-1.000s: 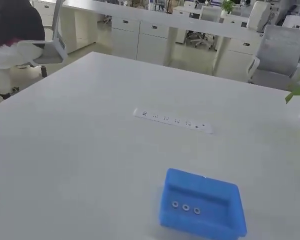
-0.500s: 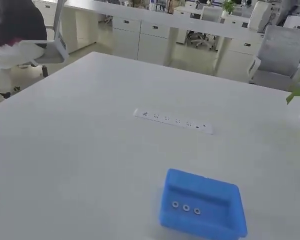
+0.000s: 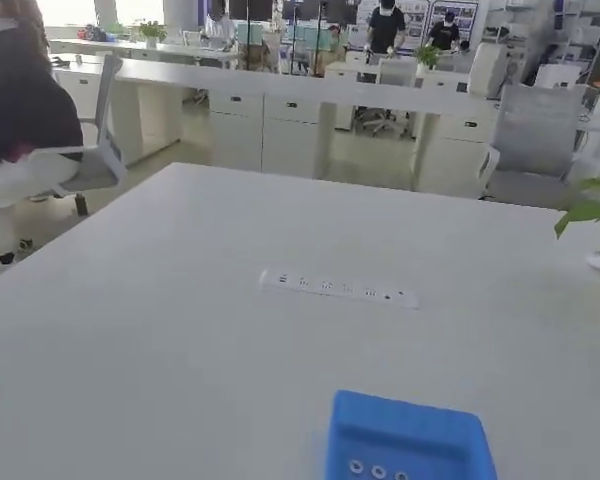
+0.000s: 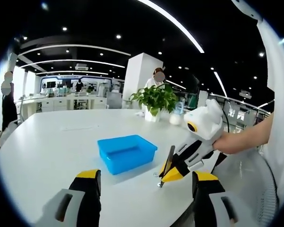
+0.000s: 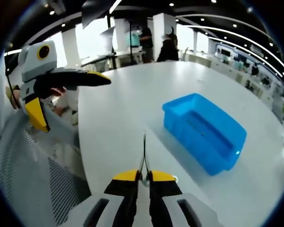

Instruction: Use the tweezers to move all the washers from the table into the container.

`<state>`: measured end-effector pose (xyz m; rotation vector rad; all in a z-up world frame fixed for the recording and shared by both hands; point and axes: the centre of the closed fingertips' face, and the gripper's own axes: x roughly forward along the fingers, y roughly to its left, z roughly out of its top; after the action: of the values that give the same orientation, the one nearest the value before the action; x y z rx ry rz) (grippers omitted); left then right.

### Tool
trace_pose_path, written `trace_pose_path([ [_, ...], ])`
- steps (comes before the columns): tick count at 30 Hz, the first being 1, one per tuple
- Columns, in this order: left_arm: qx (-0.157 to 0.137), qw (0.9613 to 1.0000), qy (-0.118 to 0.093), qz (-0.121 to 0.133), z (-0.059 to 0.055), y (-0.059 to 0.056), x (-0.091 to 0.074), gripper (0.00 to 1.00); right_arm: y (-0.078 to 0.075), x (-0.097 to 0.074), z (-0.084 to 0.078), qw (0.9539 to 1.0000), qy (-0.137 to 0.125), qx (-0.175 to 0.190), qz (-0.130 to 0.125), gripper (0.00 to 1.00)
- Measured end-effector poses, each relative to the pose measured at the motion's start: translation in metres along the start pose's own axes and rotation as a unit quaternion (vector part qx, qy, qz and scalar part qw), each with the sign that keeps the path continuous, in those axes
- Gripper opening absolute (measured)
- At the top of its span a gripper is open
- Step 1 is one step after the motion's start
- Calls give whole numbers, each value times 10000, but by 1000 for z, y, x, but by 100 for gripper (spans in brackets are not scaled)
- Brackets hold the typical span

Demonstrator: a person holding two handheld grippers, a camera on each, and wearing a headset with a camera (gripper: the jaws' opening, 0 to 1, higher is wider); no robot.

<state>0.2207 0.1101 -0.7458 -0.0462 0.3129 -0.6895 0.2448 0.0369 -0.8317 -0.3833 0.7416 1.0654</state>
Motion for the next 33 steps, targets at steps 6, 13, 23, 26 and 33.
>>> trace_pose_path([
  [6,102,9990,-365,236,13,7,-3,98,2,-7,5,10000,-34,-16,33,5],
  [13,261,9990,-245,259,9,4,-2,99,-9,-23,19,9999,-111,-120,-10,5],
  [23,272,9984,-362,327,13,6,-4,99,-44,-45,59,9989,-303,-344,47,5],
  [26,272,9985,-329,343,12,7,-4,99,-57,-49,72,9988,-392,-298,78,5],
  [33,296,9992,-11,277,0,5,0,99,-92,-43,86,9993,-350,150,21,5],
])
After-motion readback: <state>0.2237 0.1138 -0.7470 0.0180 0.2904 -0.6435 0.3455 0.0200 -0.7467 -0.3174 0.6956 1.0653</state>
